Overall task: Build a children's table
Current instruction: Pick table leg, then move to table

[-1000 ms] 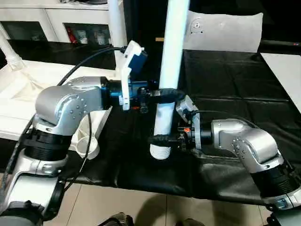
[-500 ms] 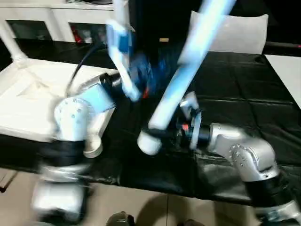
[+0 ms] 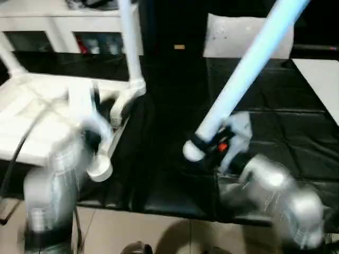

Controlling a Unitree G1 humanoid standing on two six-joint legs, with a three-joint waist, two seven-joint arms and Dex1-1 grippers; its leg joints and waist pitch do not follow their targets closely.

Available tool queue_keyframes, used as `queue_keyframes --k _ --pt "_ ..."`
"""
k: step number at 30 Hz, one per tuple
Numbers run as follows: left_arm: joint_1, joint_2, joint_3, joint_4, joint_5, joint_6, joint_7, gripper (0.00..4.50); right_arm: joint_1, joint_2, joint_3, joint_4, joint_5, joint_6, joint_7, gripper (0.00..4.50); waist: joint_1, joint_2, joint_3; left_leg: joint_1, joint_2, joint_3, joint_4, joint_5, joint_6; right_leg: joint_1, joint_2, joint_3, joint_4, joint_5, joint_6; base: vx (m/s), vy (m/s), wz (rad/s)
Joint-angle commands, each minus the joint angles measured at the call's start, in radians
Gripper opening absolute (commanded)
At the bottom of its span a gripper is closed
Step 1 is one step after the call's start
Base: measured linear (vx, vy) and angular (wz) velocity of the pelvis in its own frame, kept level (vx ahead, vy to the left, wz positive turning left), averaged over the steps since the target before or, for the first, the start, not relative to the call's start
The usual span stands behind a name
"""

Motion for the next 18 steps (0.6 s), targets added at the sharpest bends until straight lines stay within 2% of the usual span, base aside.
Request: queue_keyframes --k 1,2,3,4,5,6,8,9,10,11,12,13,14,15,16,17,18 --pt "0.042 0.012 -0.026 -0.059 0.064 -0.043 0.022 3.41 0.012 0.026 -0.027 -0.035 -0.049 -0.045 -0.085 1.93 -0.005 -0.001 -0.059 0.022 0.051 -0.027 -0.087 -0.301 -0.054 0.025 -0.051 0.039 -0.091 -0.313 -0.088 0.0 0.0 0.0" --pt "0.062 -0.008 -0.021 -0.085 0.058 -0.028 0.029 3.41 0.025 0.057 -0.047 -0.036 -0.064 -0.078 -0.117 1.93 -0.007 -0.003 -0.052 0.023 0.048 -0.023 -0.088 -0.337 -0.057 0.018 -0.055 0.041 -0.097 -0.355 -0.089 0.0 0.0 0.0" --pt "0.074 -0.027 -0.02 -0.096 0.071 -0.031 0.039 3.41 0.031 0.068 -0.06 -0.031 -0.08 -0.1 -0.136 1.93 -0.005 -0.003 -0.054 0.024 0.046 -0.021 -0.085 -0.349 -0.047 0.019 -0.064 0.045 -0.1 -0.381 -0.093 0.0 0.0 0.0" --pt "0.085 -0.049 -0.016 -0.106 0.085 -0.031 0.053 3.41 0.035 0.076 -0.071 -0.027 -0.097 -0.12 -0.153 1.93 -0.006 -0.007 -0.054 0.067 0.041 0.016 -0.042 -0.371 -0.084 -0.023 -0.046 0.087 -0.132 -0.478 -0.053 0.0 0.0 0.0" --pt "0.085 -0.049 -0.016 -0.106 0.085 -0.031 0.053 3.41 0.035 0.076 -0.071 -0.027 -0.097 -0.12 -0.153 1.93 0.008 -0.018 -0.052 0.048 0.034 0.02 -0.041 -0.341 -0.063 -0.005 -0.055 0.117 -0.133 -0.531 -0.024 0.002 0.047 -0.29" --pt "0.099 -0.055 -0.028 -0.103 0.109 -0.039 0.06 3.41 0.04 0.072 -0.074 -0.014 -0.105 -0.125 -0.156 1.93 0.017 -0.025 -0.055 0.033 0.029 0.02 -0.026 -0.302 -0.016 0.004 -0.068 0.156 -0.135 -0.544 0.002 0.0 0.042 -0.3" --pt "0.129 -0.043 -0.071 -0.089 0.133 -0.073 0.073 3.41 0.044 0.072 -0.084 0.009 -0.084 -0.109 -0.161 1.93 0.028 -0.031 -0.055 0.021 0.021 0.01 0.008 -0.279 0.037 0.013 -0.103 0.207 -0.155 -0.597 0.022 0.015 0.065 -0.24" --pt "0.129 -0.044 -0.071 -0.089 0.133 -0.073 0.075 3.41 0.044 0.073 -0.084 0.009 -0.082 -0.108 -0.162 1.93 0.033 -0.031 -0.047 -0.005 0.021 -0.026 0.034 -0.234 0.08 0.036 -0.147 0.249 -0.169 -0.677 0.02 -0.007 0.135 -0.41" --pt "0.138 -0.045 -0.077 -0.086 0.136 -0.077 0.091 3.41 0.044 0.075 -0.08 0.009 -0.076 -0.098 -0.167 1.93 0.028 -0.023 -0.044 -0.019 0.023 -0.055 0.026 -0.205 0.098 0.033 -0.137 0.243 -0.165 -0.706 -0.004 -0.002 0.19 -0.47" --pt "0.14 -0.044 -0.08 -0.085 0.143 -0.08 0.096 3.41 0.043 0.071 -0.074 0.009 -0.08 -0.099 -0.166 1.93 0.01 -0.011 -0.041 0.013 0.022 -0.047 -0.009 -0.255 0.099 -0.003 -0.073 0.211 -0.156 -0.672 -0.018 -0.002 0.19 -0.47" --pt "0.141 -0.043 -0.084 -0.085 0.148 -0.079 0.098 3.41 0.043 0.066 -0.068 0.006 -0.081 -0.093 -0.161 1.93 0.006 -0.014 -0.048 0.0 0.011 -0.053 -0.046 -0.253 0.157 0.008 -0.054 0.156 -0.124 -0.566 -0.035 -0.008 0.211 -0.29" --pt "0.143 -0.05 -0.083 -0.088 0.155 -0.077 0.102 3.41 0.045 0.065 -0.061 0.003 -0.086 -0.092 -0.155 1.93 -0.031 0.018 -0.058 0.059 0.004 -0.045 -0.075 -0.235 0.251 -0.041 0.016 0.084 -0.081 -0.389 -0.045 -0.036 0.217 -0.03" --pt "0.144 -0.06 -0.081 -0.09 0.159 -0.075 0.105 3.41 0.047 0.064 -0.057 0.001 -0.091 -0.089 -0.151 1.93 -0.063 0.037 -0.059 0.065 0.013 -0.049 -0.11 -0.169 0.333 -0.049 0.061 0.002 0.023 -0.248 -0.043 -0.036 0.217 -0.03" --pt "0.146 -0.07 -0.085 -0.096 0.174 -0.072 0.103 3.41 0.055 0.062 -0.048 -0.003 -0.096 -0.085 -0.144 1.93 -0.063 0.042 -0.054 0.057 0.026 -0.043 -0.126 -0.145 0.351 -0.05 0.059 -0.028 0.077 -0.2 -0.032 -0.049 0.216 0.14" --pt "0.148 -0.069 -0.091 -0.101 0.186 -0.072 0.102 3.41 0.059 0.059 -0.043 -0.006 -0.097 -0.082 -0.141 1.93 -0.067 0.033 -0.04 0.046 0.058 -0.049 -0.138 -0.118 0.385 -0.039 0.029 -0.053 0.11 -0.155 -0.012 -0.053 0.178 0.1" --pt "0.15 -0.071 -0.092 -0.101 0.187 -0.074 0.101 3.41 0.062 0.063 -0.041 -0.004 -0.091 -0.081 -0.139 1.93 -0.064 0.024 -0.035 0.047 0.065 -0.048 -0.135 -0.139 0.379 -0.037 0.014 -0.058 0.111 -0.143 -0.008 -0.053 0.178 0.1" --pt "0.152 -0.071 -0.09 -0.095 0.187 -0.081 0.105 3.41 0.066 0.069 -0.039 0.002 -0.09 -0.084 -0.142 1.93 -0.061 0.006 -0.041 0.066 0.057 -0.048 -0.136 -0.223 0.317 -0.023 -0.021 -0.043 0.073 -0.133 -0.002 -0.071 0.13 -0.08"
